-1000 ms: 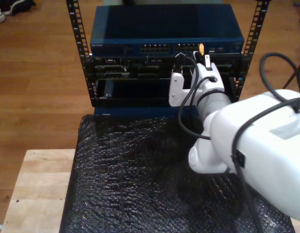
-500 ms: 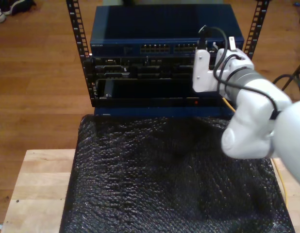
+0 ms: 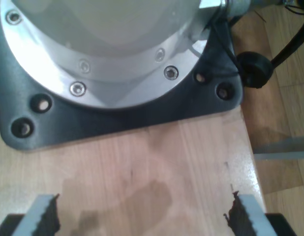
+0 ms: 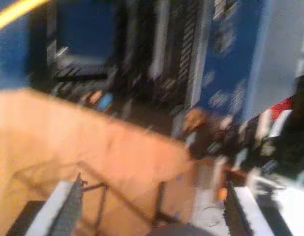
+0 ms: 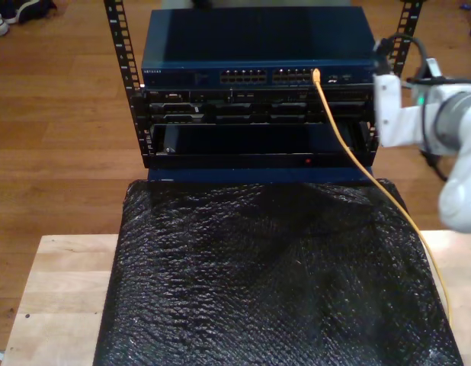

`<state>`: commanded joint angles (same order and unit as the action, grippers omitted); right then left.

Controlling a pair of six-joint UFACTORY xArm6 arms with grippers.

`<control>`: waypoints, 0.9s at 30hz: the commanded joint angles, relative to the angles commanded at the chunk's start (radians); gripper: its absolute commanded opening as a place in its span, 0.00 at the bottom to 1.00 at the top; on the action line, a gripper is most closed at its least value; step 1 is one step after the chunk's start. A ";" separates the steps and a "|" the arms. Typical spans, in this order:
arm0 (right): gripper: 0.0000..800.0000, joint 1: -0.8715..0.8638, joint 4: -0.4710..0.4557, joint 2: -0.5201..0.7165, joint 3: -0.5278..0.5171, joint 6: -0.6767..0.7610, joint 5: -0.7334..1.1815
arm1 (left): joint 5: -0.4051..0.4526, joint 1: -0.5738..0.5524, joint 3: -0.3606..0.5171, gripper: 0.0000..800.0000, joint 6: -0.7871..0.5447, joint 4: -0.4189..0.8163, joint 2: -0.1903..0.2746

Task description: Grab the cable and plug it in

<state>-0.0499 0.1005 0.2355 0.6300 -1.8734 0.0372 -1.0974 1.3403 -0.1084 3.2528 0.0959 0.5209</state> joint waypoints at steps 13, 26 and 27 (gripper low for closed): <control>1.00 -0.351 0.002 0.132 0.006 -0.270 0.463 | 0.000 0.000 0.000 1.00 0.000 0.000 0.000; 1.00 -0.654 0.002 0.261 -0.008 -0.516 0.891 | 0.000 0.000 0.000 1.00 0.000 0.000 0.000; 1.00 -0.677 0.002 0.273 -0.012 -0.531 0.922 | 0.000 0.000 0.000 1.00 0.000 0.000 0.002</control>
<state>-0.7265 0.1020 0.5086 0.6178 -2.4043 0.9594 -1.0974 1.3403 -0.1084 3.2528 0.0959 0.5224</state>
